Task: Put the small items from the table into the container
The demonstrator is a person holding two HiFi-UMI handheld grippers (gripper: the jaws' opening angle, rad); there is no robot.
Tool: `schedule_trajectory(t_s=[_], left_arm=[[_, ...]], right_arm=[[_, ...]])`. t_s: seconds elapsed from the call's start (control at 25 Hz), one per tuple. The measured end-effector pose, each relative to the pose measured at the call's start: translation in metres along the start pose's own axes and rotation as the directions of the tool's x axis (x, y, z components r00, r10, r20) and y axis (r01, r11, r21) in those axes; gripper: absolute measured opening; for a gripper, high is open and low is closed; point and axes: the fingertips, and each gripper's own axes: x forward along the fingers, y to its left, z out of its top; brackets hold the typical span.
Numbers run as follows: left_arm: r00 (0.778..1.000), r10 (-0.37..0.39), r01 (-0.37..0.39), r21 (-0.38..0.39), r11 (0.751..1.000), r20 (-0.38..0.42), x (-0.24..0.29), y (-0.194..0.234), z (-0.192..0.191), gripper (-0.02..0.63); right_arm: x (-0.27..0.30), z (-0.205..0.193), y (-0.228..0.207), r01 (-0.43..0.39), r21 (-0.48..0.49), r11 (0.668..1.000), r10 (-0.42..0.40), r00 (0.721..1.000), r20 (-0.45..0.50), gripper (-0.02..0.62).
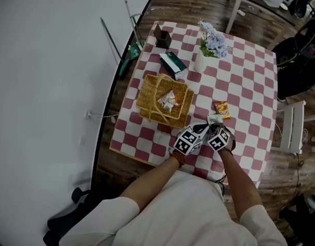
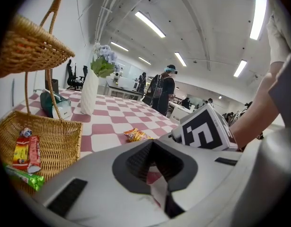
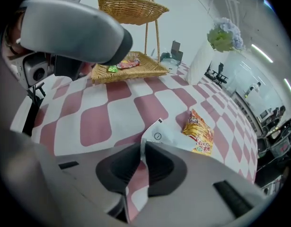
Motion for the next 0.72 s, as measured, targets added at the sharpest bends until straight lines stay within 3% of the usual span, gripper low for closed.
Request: schedule_trajectory(t_s=[0.16,0.4,0.56,0.72], left_arm=[[1.000,-0.003,0.003,0.009,1.000,0.015,-0.005,-0.005,0.007,0.028],[0.997,-0.006,0.004,0.027,1.000,0.079,-0.028,-0.012,0.037,0.028],[0.989,-0.021,0.015,0.045,0.999,0.144,-0.051,-0.024,0.070,0.028],[0.972,-0.038,0.008,0.126,0.992,0.234,-0.084,-0.045,0.122,0.028]], right_arm=[[-0.010,0.003,-0.006,0.016,0.019,1.000,-0.016,1.000,0.025,0.040],[-0.074,0.032,-0.020,0.056,0.104,0.993,-0.075,0.979,0.189,0.040],[-0.140,0.061,-0.035,0.075,0.183,0.980,-0.134,0.932,0.336,0.040],[-0.211,0.086,-0.047,0.077,0.274,0.958,-0.204,0.859,0.469,0.040]])
